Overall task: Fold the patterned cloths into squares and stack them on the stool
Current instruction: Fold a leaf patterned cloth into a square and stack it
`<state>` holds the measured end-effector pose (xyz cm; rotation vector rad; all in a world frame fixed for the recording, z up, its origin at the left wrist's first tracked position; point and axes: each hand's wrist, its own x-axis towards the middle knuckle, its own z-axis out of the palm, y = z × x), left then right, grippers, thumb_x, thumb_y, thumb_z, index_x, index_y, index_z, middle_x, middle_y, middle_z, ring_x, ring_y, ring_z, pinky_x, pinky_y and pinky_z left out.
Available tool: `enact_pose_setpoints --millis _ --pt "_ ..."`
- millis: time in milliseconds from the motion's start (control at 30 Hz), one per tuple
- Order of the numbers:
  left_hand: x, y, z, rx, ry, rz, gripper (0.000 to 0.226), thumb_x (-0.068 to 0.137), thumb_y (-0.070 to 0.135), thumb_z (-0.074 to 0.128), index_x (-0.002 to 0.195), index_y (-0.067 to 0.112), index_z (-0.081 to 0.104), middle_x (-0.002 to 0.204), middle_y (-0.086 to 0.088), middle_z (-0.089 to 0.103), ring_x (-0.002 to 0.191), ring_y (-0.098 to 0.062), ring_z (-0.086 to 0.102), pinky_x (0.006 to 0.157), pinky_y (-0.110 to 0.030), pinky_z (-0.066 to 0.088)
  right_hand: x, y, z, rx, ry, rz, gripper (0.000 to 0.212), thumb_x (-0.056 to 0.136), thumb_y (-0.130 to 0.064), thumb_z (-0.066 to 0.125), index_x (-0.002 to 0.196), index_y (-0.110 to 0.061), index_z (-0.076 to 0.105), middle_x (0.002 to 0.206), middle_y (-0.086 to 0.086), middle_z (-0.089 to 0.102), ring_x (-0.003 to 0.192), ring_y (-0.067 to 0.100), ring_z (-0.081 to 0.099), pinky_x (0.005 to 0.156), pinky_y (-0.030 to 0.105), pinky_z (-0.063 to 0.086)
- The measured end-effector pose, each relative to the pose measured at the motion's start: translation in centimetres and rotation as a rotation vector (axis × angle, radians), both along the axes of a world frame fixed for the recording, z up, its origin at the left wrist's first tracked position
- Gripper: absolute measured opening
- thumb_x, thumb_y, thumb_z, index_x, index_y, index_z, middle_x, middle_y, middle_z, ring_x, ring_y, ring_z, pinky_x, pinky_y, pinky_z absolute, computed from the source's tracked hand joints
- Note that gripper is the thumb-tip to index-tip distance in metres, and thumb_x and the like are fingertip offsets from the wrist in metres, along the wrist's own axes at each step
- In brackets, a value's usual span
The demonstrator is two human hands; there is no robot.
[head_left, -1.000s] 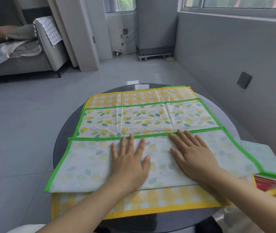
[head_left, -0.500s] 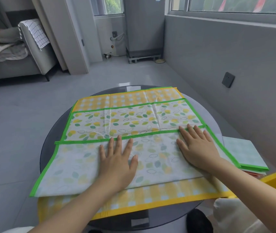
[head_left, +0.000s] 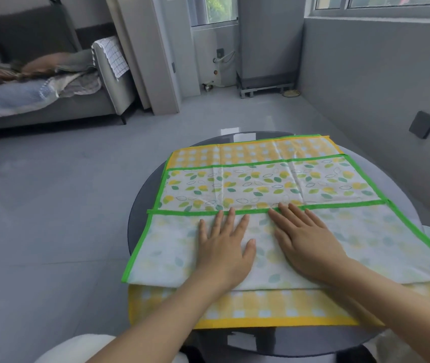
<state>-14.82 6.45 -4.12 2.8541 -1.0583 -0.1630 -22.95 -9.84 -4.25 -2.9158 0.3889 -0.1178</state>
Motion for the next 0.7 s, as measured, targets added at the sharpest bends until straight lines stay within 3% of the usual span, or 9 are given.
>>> enact_pose_setpoints --millis 100,200,333,467,567,700 --pt "1.8 3.1 -0.1 0.013 -0.011 0.051 0.058 0.097 0.055 0.016 0.149 0.041 -0.004 0.158 0.01 -0.016 0.145 -0.014 -0.018 0.116 -0.048 -0.014 0.1 -0.1 0.2 -0.004 0.019 0.007 0.08 0.073 -0.057 -0.017 0.148 -0.038 0.001 0.156 -0.015 -0.005 0.144 0.004 -0.009 0.114 0.024 -0.01" --pt "3.4 6.4 -0.1 0.031 -0.022 0.107 0.06 0.093 0.062 0.012 0.148 0.044 -0.005 0.157 0.013 -0.018 0.144 -0.012 -0.019 0.116 -0.047 -0.014 0.1 -0.1 0.2 -0.013 0.034 0.005 0.066 0.084 -0.055 -0.009 0.148 -0.038 -0.001 0.156 -0.014 -0.006 0.143 0.004 -0.011 0.116 0.025 -0.008" --pt "4.3 9.0 -0.2 0.016 -0.052 0.121 0.083 0.069 0.072 -0.012 0.147 0.046 -0.006 0.156 0.014 -0.018 0.145 -0.011 -0.019 0.115 -0.042 -0.016 0.3 -0.1 0.1 -0.022 0.038 0.001 0.072 0.078 -0.055 -0.012 0.148 -0.039 0.0 0.156 -0.015 -0.005 0.143 0.004 -0.009 0.116 0.026 -0.007" --pt "4.4 9.3 -0.3 0.018 -0.05 0.113 0.084 0.068 0.073 -0.014 0.147 0.045 -0.008 0.155 0.014 -0.02 0.145 -0.012 -0.019 0.114 -0.046 -0.018 0.2 -0.1 -0.1 -0.03 0.027 0.002 0.082 0.071 -0.057 -0.018 0.148 -0.038 0.002 0.157 -0.014 -0.003 0.144 0.005 -0.007 0.117 0.027 -0.007" --pt "4.4 9.0 0.0 0.025 -0.024 0.123 0.077 0.077 0.072 -0.006 0.148 0.044 -0.006 0.156 0.013 -0.019 0.145 -0.014 -0.019 0.114 -0.047 -0.018 0.2 0.0 -0.1 -0.024 0.027 0.003 0.083 0.071 -0.057 -0.018 0.148 -0.038 0.002 0.157 -0.013 -0.002 0.144 0.006 -0.007 0.117 0.027 -0.006" --pt "3.6 8.1 0.9 -0.011 0.039 0.168 0.058 0.096 0.057 0.023 0.15 0.041 0.007 0.16 0.007 -0.009 0.146 -0.017 -0.013 0.115 -0.047 -0.014 0.3 0.3 0.3 -0.01 0.052 0.0 0.066 0.086 -0.052 -0.005 0.149 -0.035 0.002 0.158 -0.011 -0.002 0.145 0.008 -0.007 0.117 0.029 -0.005"
